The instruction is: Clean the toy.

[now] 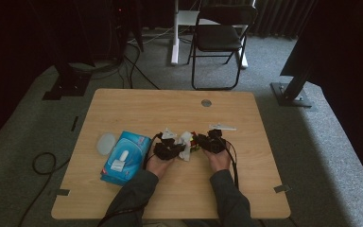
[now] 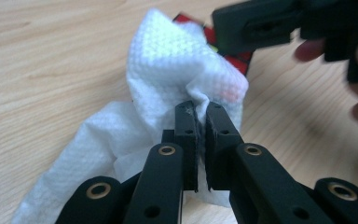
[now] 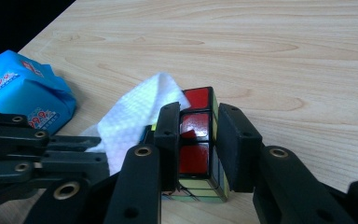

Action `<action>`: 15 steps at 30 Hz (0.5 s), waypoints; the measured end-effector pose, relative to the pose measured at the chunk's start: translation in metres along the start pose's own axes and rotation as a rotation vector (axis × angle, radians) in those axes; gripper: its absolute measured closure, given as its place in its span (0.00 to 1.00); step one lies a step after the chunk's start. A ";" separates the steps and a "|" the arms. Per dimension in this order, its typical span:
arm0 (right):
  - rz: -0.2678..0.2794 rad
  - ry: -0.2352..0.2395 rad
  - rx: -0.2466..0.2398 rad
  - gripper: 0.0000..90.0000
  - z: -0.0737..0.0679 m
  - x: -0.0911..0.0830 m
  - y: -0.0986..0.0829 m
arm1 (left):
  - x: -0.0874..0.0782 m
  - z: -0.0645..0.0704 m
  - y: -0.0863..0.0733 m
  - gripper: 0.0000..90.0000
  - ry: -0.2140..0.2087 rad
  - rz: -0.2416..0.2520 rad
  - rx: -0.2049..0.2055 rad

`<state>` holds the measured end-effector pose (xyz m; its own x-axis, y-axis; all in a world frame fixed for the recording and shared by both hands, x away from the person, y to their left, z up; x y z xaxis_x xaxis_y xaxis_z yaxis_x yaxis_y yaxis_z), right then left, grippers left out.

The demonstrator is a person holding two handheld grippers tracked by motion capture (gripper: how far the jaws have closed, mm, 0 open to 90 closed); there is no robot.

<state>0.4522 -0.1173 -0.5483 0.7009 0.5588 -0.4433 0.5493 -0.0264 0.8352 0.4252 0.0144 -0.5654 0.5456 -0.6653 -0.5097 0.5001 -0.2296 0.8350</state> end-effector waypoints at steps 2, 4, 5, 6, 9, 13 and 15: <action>0.003 -0.004 0.000 0.78 0.000 0.000 0.000 | 0.003 0.000 -0.004 0.95 0.015 -0.016 0.011; 0.009 -0.008 -0.001 0.78 -0.001 0.000 -0.001 | 0.005 -0.001 -0.006 0.96 0.019 -0.022 0.010; 0.012 -0.009 0.002 0.78 -0.001 0.000 -0.001 | 0.007 -0.002 -0.009 0.96 0.028 -0.030 0.010; 0.013 -0.009 0.003 0.78 -0.001 0.000 -0.001 | 0.009 -0.003 -0.010 0.96 0.036 -0.042 0.017; 0.014 -0.008 0.004 0.78 0.000 0.000 -0.001 | 0.015 -0.004 -0.015 0.96 0.055 -0.079 0.054; 0.015 -0.004 0.007 0.78 0.000 0.000 -0.001 | 0.016 -0.004 -0.015 0.96 0.063 -0.085 0.075; 0.015 -0.004 0.006 0.78 0.000 0.000 -0.001 | 0.014 -0.004 -0.014 0.96 0.059 -0.081 0.068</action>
<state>0.4513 -0.1175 -0.5490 0.7109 0.5551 -0.4318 0.5410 -0.0395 0.8401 0.4287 0.0112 -0.5853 0.5450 -0.5998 -0.5858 0.4982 -0.3302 0.8017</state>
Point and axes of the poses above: each handheld gripper's, and its own axes: x roughly forward along the jaws, y roughly out of its top, z roughly to its right, the point moved 7 cm from there along x, roughly forward along the jaws, and after that the axes turned 8 degrees about z, right-handed, at the moved point
